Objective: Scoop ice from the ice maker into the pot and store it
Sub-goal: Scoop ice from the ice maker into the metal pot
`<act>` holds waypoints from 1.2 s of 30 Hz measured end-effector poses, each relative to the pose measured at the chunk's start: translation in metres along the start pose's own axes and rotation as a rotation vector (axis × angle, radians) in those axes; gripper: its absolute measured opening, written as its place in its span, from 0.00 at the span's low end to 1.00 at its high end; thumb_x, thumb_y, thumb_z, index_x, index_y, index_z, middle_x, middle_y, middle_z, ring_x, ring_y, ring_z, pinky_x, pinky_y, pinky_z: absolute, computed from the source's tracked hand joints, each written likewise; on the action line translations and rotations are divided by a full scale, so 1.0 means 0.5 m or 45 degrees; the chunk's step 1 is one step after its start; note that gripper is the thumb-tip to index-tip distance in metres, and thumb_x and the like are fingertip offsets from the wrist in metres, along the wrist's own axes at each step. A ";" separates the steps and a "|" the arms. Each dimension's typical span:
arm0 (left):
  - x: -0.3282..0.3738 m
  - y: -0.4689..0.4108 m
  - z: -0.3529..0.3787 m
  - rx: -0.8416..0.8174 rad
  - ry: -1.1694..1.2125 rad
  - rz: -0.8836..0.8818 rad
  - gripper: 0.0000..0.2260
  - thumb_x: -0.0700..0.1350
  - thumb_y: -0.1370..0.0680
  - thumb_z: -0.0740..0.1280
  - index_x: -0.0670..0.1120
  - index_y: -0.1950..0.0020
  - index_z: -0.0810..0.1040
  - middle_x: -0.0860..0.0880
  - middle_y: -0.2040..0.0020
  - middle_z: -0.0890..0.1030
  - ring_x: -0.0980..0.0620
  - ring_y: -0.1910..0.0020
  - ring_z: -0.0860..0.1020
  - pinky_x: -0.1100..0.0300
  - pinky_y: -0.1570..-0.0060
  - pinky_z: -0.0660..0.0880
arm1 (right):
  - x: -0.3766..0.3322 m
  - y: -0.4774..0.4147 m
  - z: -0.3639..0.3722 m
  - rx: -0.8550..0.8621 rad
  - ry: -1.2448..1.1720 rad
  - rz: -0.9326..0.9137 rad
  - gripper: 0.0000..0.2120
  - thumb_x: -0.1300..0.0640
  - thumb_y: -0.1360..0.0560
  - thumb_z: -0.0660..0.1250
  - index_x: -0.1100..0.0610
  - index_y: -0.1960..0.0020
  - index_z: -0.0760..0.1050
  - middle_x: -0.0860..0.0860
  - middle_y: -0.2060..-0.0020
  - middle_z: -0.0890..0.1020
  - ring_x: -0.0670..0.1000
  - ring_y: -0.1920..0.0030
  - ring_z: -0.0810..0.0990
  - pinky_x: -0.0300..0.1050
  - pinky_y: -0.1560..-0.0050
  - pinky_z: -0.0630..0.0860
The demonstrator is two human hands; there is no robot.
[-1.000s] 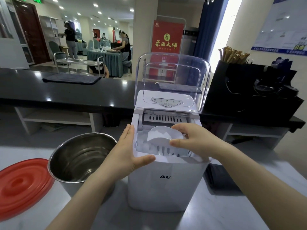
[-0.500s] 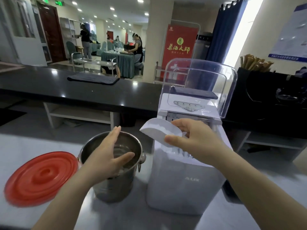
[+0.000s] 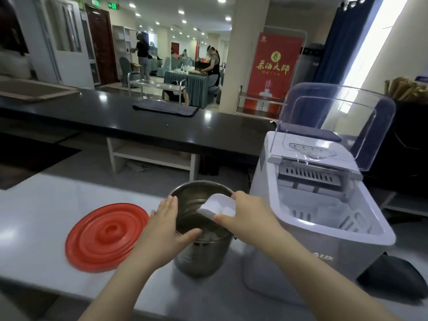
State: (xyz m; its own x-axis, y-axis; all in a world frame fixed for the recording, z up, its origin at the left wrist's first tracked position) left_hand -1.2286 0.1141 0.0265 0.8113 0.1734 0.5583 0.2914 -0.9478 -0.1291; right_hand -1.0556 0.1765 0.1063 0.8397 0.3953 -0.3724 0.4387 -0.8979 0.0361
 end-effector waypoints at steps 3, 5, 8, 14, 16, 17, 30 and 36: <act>0.002 0.001 0.002 -0.007 -0.062 -0.012 0.46 0.66 0.27 0.62 0.44 0.22 0.40 0.50 0.22 0.43 0.53 0.23 0.41 0.55 0.25 0.43 | -0.013 -0.024 0.032 -0.072 0.202 0.029 0.23 0.38 0.27 0.64 0.55 0.44 0.68 0.52 0.50 0.78 0.53 0.55 0.73 0.45 0.61 0.70; -0.001 -0.001 0.000 -0.031 -0.061 -0.019 0.46 0.66 0.27 0.62 0.44 0.22 0.40 0.50 0.22 0.42 0.53 0.24 0.40 0.56 0.25 0.42 | -0.022 -0.035 0.047 -0.103 0.321 0.026 0.16 0.43 0.26 0.65 0.54 0.50 0.65 0.51 0.53 0.75 0.53 0.57 0.73 0.45 0.64 0.67; -0.006 -0.002 -0.002 -0.037 -0.039 -0.009 0.47 0.66 0.28 0.63 0.45 0.22 0.40 0.50 0.22 0.42 0.54 0.24 0.40 0.56 0.25 0.42 | -0.041 -0.047 0.054 -0.139 0.473 -0.035 0.13 0.46 0.25 0.66 0.54 0.48 0.69 0.50 0.57 0.73 0.53 0.58 0.74 0.44 0.62 0.70; -0.010 -0.003 -0.007 -0.037 0.000 0.008 0.47 0.65 0.28 0.65 0.46 0.22 0.42 0.52 0.22 0.43 0.55 0.24 0.41 0.57 0.25 0.43 | -0.063 -0.039 0.038 -0.098 0.539 -0.124 0.15 0.43 0.25 0.67 0.53 0.53 0.65 0.49 0.60 0.71 0.52 0.59 0.73 0.44 0.62 0.71; -0.010 -0.002 -0.011 -0.025 0.037 0.010 0.47 0.64 0.28 0.66 0.46 0.22 0.42 0.52 0.22 0.44 0.56 0.24 0.42 0.58 0.25 0.45 | -0.062 -0.029 0.023 -0.062 0.494 -0.143 0.15 0.44 0.26 0.67 0.51 0.53 0.64 0.49 0.59 0.71 0.52 0.58 0.73 0.44 0.62 0.70; -0.010 -0.001 -0.014 -0.013 0.064 0.005 0.46 0.63 0.28 0.67 0.47 0.22 0.43 0.52 0.22 0.45 0.56 0.24 0.43 0.58 0.25 0.47 | -0.060 -0.023 0.013 -0.039 0.466 -0.152 0.15 0.44 0.27 0.67 0.51 0.52 0.64 0.49 0.58 0.72 0.52 0.57 0.74 0.43 0.62 0.70; 0.123 -0.008 -0.040 0.171 0.294 0.088 0.37 0.52 0.25 0.68 0.51 0.22 0.51 0.53 0.23 0.58 0.56 0.24 0.52 0.56 0.28 0.55 | 0.067 0.060 -0.129 0.395 -0.023 -0.201 0.31 0.38 0.31 0.70 0.49 0.32 0.68 0.46 0.40 0.77 0.49 0.42 0.74 0.48 0.45 0.75; 0.213 -0.011 -0.007 0.147 0.401 0.192 0.36 0.52 0.25 0.68 0.54 0.23 0.52 0.56 0.24 0.59 0.58 0.25 0.56 0.58 0.31 0.58 | 0.174 0.089 -0.171 0.519 -0.166 -0.166 0.33 0.43 0.30 0.72 0.49 0.28 0.66 0.45 0.36 0.76 0.48 0.38 0.74 0.44 0.41 0.73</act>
State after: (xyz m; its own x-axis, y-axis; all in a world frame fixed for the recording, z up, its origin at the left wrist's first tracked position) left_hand -1.1454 0.1367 0.0894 0.6587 -0.0739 0.7488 0.2502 -0.9170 -0.3106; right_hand -0.9355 0.1874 0.1547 0.7271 0.5059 -0.4641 0.3541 -0.8555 -0.3779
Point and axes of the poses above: each hand's wrist, its own y-axis away from the middle knuckle, its own z-axis out of the palm, x = y × z, the point moved 3 cm from there along -y, towards the middle knuckle
